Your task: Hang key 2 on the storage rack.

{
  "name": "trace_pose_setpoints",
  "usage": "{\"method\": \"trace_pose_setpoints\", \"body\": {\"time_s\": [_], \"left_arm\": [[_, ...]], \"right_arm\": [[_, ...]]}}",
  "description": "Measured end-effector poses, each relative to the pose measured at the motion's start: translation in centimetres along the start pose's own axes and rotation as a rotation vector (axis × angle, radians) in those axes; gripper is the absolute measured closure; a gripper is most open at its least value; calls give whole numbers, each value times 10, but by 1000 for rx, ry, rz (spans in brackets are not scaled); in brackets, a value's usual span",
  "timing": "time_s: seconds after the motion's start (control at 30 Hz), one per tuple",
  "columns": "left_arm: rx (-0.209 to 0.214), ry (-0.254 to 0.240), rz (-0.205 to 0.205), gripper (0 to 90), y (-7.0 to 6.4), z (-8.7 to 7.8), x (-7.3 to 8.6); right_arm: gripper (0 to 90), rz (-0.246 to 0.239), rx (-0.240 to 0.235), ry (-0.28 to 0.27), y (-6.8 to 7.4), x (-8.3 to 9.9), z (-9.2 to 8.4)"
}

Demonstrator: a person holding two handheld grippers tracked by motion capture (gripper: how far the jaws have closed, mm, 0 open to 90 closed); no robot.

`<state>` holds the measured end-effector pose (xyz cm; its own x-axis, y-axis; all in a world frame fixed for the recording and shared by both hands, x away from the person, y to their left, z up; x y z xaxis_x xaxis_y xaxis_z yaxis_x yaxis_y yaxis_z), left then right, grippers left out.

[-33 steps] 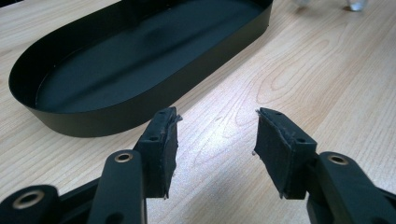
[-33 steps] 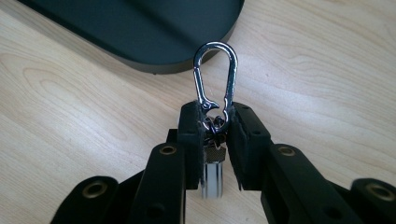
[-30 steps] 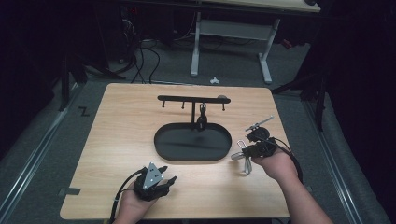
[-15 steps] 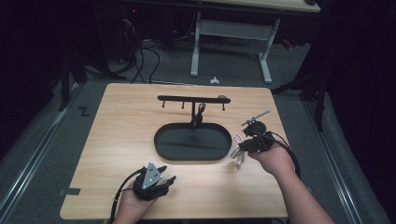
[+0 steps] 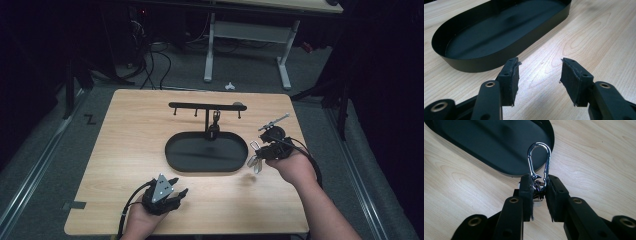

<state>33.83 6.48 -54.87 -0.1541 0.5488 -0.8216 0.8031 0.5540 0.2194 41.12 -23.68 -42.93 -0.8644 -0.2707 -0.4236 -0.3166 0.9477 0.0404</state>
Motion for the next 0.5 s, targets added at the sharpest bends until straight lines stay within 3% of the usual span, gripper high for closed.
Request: {"method": "trace_pose_setpoints", "body": {"time_s": [0.5], "left_arm": [[1, 0, 1, 488, 0, -1, 0]], "right_arm": [[757, -16, 10, -20, 5, -17, -17]]}}
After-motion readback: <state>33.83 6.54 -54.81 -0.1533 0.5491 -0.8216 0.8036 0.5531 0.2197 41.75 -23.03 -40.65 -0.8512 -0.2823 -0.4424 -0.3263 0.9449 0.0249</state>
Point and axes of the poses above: each handheld gripper's, and its own axes: z roughly forward along the jaws, x roughly out of its underside, y roughly to its left, the point moved 6 cm from there along z, roughly forward along the jaws, and after that the axes turned 11 degrees about z, right-handed, at the moved point
